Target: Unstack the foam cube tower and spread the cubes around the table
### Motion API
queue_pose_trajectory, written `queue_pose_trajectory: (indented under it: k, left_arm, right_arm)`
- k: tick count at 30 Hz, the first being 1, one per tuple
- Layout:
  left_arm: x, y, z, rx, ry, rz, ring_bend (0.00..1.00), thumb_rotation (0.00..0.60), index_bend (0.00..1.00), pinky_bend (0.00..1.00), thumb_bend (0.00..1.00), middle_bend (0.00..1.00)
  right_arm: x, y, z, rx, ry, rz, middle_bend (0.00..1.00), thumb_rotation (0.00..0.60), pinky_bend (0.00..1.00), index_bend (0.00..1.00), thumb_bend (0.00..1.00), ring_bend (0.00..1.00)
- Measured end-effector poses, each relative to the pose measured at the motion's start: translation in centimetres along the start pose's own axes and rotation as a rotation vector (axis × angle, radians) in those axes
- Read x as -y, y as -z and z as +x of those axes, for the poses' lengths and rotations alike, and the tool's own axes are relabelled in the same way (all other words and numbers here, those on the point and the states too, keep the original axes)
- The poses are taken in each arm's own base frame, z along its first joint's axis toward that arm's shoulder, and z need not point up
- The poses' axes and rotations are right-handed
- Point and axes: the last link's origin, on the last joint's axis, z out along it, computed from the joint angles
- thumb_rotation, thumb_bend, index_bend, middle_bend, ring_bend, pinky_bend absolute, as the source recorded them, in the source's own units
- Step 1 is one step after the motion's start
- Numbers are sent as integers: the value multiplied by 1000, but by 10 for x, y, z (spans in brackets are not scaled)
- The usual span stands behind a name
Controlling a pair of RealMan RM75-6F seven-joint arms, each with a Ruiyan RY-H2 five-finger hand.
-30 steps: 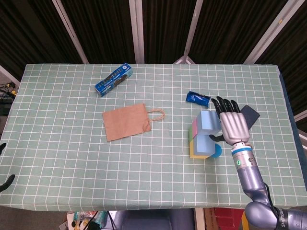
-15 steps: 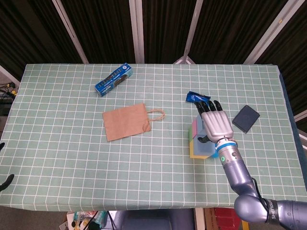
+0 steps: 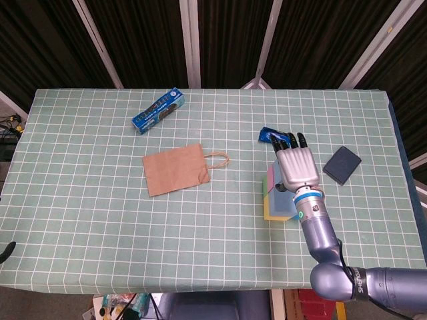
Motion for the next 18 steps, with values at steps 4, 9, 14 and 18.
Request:
queue_pose_trajectory:
  k: [4, 9, 14, 18]
  left_arm:
    - [-2, 1, -2, 20, -1, -10, 0, 600, 100, 17, 305, 0]
    - [-3, 3, -2, 30, 4, -20, 0, 600, 105, 17, 305, 0]
    - [-2, 3, 0, 25, 10, -12, 0, 600, 107, 17, 305, 0]
    - [-2, 2, -1, 28, 9, -13, 0, 600, 110, 17, 305, 0]
  right_arm:
    - [-2, 1, 0, 6, 26, -7, 288, 600, 0, 0, 145, 86]
    - [-6, 2, -2, 29, 41, -18, 288, 600, 0, 0, 146, 86]
    - [-9, 2, -3, 44, 48, -21, 340, 600, 0, 35, 144, 123]
    - [-9, 0, -2, 36, 44, -16, 456, 600, 0, 87, 158, 202]
